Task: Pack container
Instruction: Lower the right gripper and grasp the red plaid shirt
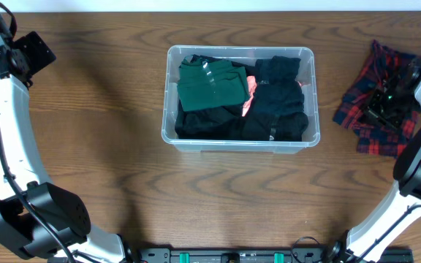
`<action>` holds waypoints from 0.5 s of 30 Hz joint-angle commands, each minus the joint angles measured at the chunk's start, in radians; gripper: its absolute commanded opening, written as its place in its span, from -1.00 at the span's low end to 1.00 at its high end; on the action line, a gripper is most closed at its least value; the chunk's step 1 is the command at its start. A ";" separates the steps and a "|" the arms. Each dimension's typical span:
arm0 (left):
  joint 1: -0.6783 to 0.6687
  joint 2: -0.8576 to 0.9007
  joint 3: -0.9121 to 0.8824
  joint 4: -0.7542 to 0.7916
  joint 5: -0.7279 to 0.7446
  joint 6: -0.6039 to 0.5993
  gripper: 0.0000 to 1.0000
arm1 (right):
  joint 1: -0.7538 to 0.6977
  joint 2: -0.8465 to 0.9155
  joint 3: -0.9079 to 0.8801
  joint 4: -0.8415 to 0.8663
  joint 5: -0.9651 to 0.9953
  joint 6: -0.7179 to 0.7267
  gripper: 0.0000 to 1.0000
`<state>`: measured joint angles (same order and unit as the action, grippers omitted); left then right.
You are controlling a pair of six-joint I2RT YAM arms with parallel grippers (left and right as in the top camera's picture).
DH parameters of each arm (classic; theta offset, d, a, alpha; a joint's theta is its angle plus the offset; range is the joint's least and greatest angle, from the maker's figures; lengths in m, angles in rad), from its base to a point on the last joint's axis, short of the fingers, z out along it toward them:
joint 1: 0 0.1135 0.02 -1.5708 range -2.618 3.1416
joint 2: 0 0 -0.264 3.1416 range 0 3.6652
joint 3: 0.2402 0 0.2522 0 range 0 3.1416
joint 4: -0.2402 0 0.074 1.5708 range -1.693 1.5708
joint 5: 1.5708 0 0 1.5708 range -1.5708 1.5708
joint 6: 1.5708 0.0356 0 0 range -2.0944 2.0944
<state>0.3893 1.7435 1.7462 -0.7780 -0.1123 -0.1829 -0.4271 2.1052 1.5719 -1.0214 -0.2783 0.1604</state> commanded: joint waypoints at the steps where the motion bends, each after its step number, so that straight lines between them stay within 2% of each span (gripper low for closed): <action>1: 0.003 -0.003 0.003 0.000 -0.012 0.003 0.96 | 0.000 -0.150 0.047 0.005 -0.039 -0.001 -0.95; 3: 0.003 -0.003 0.003 0.000 -0.012 0.003 0.96 | -0.012 -0.215 0.050 0.025 -0.021 -0.001 -0.92; 9: 0.003 -0.003 0.003 0.000 -0.012 0.003 0.96 | -0.071 -0.318 0.050 0.072 0.135 -0.011 -0.56; 13: 0.003 -0.003 0.003 0.000 -0.012 0.003 0.96 | -0.122 -0.306 0.049 0.082 0.148 -0.064 0.04; 15: 0.003 -0.003 0.003 0.000 -0.012 0.003 0.96 | -0.151 -0.294 0.049 0.105 0.147 -0.064 0.40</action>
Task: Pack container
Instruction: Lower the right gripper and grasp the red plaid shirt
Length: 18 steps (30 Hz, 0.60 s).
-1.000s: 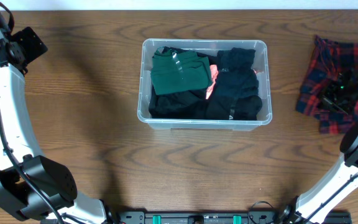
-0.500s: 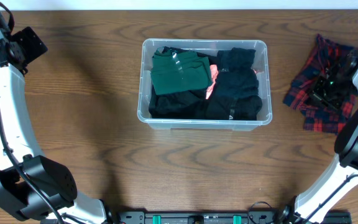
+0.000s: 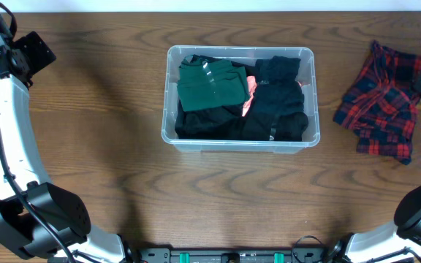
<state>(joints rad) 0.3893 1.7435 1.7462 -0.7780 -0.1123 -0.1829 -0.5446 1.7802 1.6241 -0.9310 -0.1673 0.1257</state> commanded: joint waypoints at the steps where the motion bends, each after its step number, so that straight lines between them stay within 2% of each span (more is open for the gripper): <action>1: 0.003 -0.003 0.003 0.000 -0.012 0.003 0.96 | -0.049 0.037 -0.003 0.028 0.036 -0.030 0.53; 3: 0.003 -0.003 0.003 0.000 -0.012 0.003 0.96 | -0.071 0.049 -0.003 0.052 0.035 -0.030 0.76; 6: 0.003 -0.003 0.003 0.000 -0.012 0.003 0.96 | -0.097 0.067 -0.003 0.082 -0.009 -0.059 0.93; 8: 0.003 -0.003 0.003 0.000 -0.012 0.003 0.96 | -0.103 0.080 -0.003 0.101 -0.043 -0.091 0.98; 15: 0.003 -0.003 0.003 0.000 -0.012 0.003 0.96 | -0.106 0.156 -0.003 0.198 -0.051 -0.142 0.99; 18: 0.003 -0.003 0.003 0.000 -0.012 0.003 0.96 | -0.110 0.208 -0.003 0.243 -0.117 -0.175 0.99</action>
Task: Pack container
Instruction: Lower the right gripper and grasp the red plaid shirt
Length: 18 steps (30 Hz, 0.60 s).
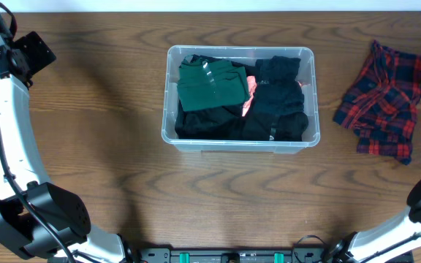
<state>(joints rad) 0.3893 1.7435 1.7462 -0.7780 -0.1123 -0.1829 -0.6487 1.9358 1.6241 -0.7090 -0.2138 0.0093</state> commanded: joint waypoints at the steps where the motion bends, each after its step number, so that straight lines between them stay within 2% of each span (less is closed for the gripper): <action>1: 0.003 -0.003 0.003 0.000 -0.012 0.003 0.96 | -0.007 0.066 -0.003 0.034 -0.099 -0.076 0.98; 5: 0.003 -0.003 0.003 0.000 -0.012 0.003 0.96 | -0.012 0.129 -0.003 0.102 -0.211 -0.101 0.98; 18: 0.003 -0.003 0.003 0.000 -0.012 0.003 0.96 | -0.018 0.284 -0.003 0.231 -0.209 -0.048 0.99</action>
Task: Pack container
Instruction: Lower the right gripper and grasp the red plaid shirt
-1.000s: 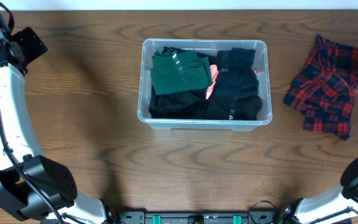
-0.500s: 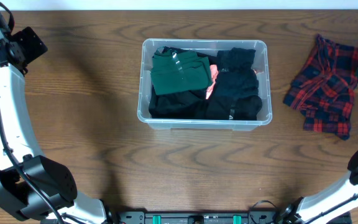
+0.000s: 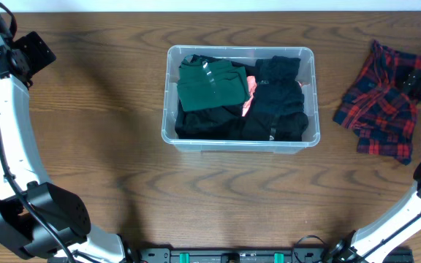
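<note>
A clear plastic container (image 3: 171, 131) stands mid-table, filled with folded clothes: a green garment (image 3: 209, 84) at the left, dark garments (image 3: 280, 106) at the right and front, a bit of pink between them. A red and navy plaid garment (image 3: 377, 109) lies crumpled on the table at the right. My right gripper (image 3: 417, 82) is over the plaid garment's upper right edge; its jaws are too small and dark to read. My left gripper (image 3: 36, 50) is raised at the far left, away from everything, its fingers not discernible.
The wooden table (image 3: 108, 168) runs to all frame edges. My left arm's white links (image 3: 6, 139) stretch down the left side. My right arm's white link rises along the right edge. A black rail (image 3: 240, 256) lies along the front edge.
My right gripper has moved left from the frame's right edge and now overlaps the plaid garment's upper right part. The garment, container and left arm have not moved.
At first my right gripper sat on the plaid garment's right half. Then it was off at the right edge, the garment lying slightly reshaped on the table. It stayed at the edge, and now it is back over the garment's upper right corner.
</note>
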`<action>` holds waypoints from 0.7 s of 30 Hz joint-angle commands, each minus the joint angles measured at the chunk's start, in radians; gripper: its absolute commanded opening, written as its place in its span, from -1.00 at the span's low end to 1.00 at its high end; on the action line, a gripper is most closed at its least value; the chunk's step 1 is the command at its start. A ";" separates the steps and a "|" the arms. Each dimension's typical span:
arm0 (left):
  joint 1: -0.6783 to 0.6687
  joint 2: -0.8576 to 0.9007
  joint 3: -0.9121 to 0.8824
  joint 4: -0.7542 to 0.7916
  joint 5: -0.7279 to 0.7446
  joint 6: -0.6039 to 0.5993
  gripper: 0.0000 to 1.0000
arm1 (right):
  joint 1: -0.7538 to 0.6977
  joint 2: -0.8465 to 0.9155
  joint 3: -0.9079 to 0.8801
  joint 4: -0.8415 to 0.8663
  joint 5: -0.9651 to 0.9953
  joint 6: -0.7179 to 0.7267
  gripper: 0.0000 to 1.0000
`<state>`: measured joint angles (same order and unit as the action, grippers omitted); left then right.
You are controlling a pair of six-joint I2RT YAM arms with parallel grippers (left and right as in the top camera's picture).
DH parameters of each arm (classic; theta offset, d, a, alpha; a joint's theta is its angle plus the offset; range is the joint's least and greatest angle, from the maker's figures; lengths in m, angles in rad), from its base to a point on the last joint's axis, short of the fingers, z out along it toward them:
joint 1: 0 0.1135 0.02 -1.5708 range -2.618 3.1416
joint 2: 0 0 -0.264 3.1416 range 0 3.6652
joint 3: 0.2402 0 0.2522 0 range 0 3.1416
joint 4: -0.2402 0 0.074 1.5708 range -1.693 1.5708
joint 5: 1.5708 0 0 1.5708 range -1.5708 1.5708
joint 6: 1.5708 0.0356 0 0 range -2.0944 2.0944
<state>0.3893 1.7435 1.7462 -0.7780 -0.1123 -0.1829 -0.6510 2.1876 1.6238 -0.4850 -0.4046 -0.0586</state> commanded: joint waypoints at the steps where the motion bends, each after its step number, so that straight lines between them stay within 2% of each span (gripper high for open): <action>1: 0.003 -0.003 0.003 0.000 -0.012 0.003 0.96 | -0.015 0.040 -0.003 0.010 -0.018 0.020 0.99; 9: 0.003 -0.003 0.003 0.000 -0.012 0.003 0.96 | -0.013 0.092 -0.003 0.028 -0.017 0.028 0.98; 10: 0.003 -0.003 0.003 0.000 -0.012 0.003 0.96 | -0.014 0.092 -0.003 0.025 -0.017 0.028 0.92; 15: 0.003 -0.003 0.003 0.000 -0.012 0.003 0.96 | -0.014 0.092 -0.003 0.013 -0.018 0.028 0.29; 19: 0.003 -0.003 0.003 0.000 -0.012 0.003 0.96 | -0.014 0.092 -0.003 -0.005 -0.018 0.028 0.07; 21: 0.003 -0.003 0.003 0.000 -0.012 0.003 0.96 | -0.014 0.092 -0.003 -0.013 -0.018 0.028 -0.16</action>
<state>0.3893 1.7435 1.7462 -0.7780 -0.1123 -0.1829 -0.6506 2.2601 1.6241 -0.4782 -0.4423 -0.0341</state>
